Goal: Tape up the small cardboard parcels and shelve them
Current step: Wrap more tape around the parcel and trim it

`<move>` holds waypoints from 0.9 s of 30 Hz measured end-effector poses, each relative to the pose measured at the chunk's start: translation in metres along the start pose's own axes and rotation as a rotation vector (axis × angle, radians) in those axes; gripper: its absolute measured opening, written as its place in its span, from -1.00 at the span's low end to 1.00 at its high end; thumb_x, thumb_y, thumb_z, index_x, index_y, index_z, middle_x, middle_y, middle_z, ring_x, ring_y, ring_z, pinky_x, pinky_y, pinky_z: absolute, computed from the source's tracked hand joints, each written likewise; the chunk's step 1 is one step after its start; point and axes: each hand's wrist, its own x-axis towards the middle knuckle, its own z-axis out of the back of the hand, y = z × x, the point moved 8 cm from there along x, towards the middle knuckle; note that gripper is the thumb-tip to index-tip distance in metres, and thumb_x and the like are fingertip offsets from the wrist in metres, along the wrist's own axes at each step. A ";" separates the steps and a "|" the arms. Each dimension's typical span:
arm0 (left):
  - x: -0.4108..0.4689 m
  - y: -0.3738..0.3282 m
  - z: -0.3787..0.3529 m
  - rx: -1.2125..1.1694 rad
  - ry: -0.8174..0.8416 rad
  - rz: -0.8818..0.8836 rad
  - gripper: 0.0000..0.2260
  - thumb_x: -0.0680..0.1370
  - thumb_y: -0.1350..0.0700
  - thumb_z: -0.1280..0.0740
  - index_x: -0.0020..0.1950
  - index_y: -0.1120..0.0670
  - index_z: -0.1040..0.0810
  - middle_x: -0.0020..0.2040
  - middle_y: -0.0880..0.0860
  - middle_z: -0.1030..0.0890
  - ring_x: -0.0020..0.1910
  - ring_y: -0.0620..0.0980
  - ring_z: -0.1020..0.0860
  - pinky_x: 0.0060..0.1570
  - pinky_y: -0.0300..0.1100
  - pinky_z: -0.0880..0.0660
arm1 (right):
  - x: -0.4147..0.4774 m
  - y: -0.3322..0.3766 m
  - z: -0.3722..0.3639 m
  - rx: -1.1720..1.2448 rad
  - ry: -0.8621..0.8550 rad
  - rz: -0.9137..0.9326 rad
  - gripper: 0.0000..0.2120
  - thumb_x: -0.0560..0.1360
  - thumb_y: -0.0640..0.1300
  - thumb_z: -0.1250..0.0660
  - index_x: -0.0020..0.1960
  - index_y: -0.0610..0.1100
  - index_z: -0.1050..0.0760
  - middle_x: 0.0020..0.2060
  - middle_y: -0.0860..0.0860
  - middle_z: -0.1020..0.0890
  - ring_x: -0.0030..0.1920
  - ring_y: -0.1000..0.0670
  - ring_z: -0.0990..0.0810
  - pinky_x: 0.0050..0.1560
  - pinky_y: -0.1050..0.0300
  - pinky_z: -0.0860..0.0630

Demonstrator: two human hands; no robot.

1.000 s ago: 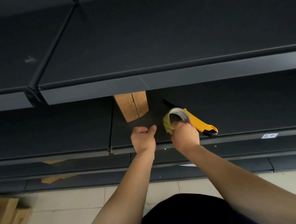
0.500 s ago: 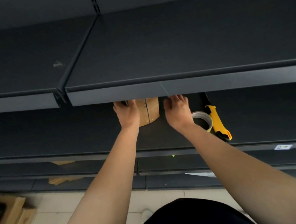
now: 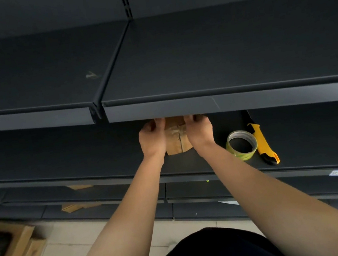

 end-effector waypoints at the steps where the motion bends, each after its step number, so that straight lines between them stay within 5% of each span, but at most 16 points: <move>1: -0.005 0.001 0.002 0.021 -0.002 -0.029 -0.83 0.54 -0.09 -0.33 -0.07 0.00 -0.57 -0.10 -0.04 -0.63 -0.10 -0.15 -0.58 -0.19 -0.30 -0.43 | -0.004 -0.005 0.001 0.006 0.004 0.000 -0.77 0.59 0.09 -0.16 -0.06 -0.04 -0.49 -0.16 0.03 -0.59 -0.16 0.02 -0.56 -0.16 0.15 -0.44; 6: -0.031 -0.001 -0.001 0.063 0.017 -0.155 -0.69 0.56 -0.08 -0.28 0.17 0.09 -0.57 0.11 0.03 -0.53 0.07 -0.07 -0.53 0.06 -0.22 -0.46 | -0.011 -0.024 0.013 0.147 0.045 -0.072 -0.64 0.42 0.27 -0.34 -0.04 -0.01 -0.48 -0.17 0.12 -0.62 -0.17 0.17 -0.59 -0.26 0.35 -0.46; 12: -0.042 0.007 0.002 0.155 0.011 -0.212 -0.77 0.54 0.06 -0.35 0.17 0.09 -0.60 0.16 0.05 -0.52 0.20 0.04 -0.47 0.24 0.02 -0.42 | -0.024 -0.083 0.008 0.493 0.099 -0.466 -0.60 0.50 0.19 -0.30 0.09 -0.13 -0.44 -0.02 -0.11 -0.63 0.01 -0.09 -0.63 -0.01 -0.07 -0.61; 15: -0.032 0.027 0.013 0.517 -0.113 -0.054 -0.28 0.36 -0.20 -0.47 0.40 0.10 -0.36 0.38 0.14 -0.34 0.37 0.14 -0.29 0.35 0.11 -0.27 | -0.023 -0.091 0.022 0.325 -0.011 -0.427 -0.66 0.57 0.11 -0.22 0.14 -0.16 -0.49 -0.04 -0.10 -0.63 -0.03 -0.07 -0.62 -0.02 -0.01 -0.61; 18: -0.027 0.042 0.013 0.653 -0.113 0.089 0.13 0.19 -0.37 -0.47 0.53 0.16 -0.02 0.52 0.20 -0.06 0.50 0.19 -0.05 0.45 0.08 0.01 | -0.019 -0.078 0.030 0.134 -0.059 -0.294 -0.62 0.59 0.18 -0.13 0.13 -0.08 -0.50 -0.11 -0.01 -0.63 -0.16 0.05 -0.57 -0.25 0.18 -0.44; 23: -0.020 0.056 0.021 0.641 -0.171 0.163 0.07 0.23 -0.30 -0.50 0.51 0.20 -0.08 0.43 0.23 -0.23 0.40 0.22 -0.22 0.35 0.09 -0.22 | -0.021 -0.068 0.013 -0.101 0.084 -0.182 -0.36 0.43 0.30 -0.30 0.30 -0.13 -0.35 0.13 -0.02 -0.56 -0.06 0.05 -0.51 -0.11 0.22 -0.40; 27: -0.015 0.062 0.026 0.589 -0.144 0.189 -0.07 0.25 -0.31 -0.49 0.36 0.27 -0.28 0.33 0.24 -0.35 0.33 0.21 -0.32 0.28 0.05 -0.34 | -0.025 -0.077 0.014 -0.313 0.027 -0.191 -0.26 0.34 0.30 -0.41 0.28 -0.19 -0.31 0.00 -0.02 -0.49 -0.09 0.00 -0.48 -0.18 0.17 -0.42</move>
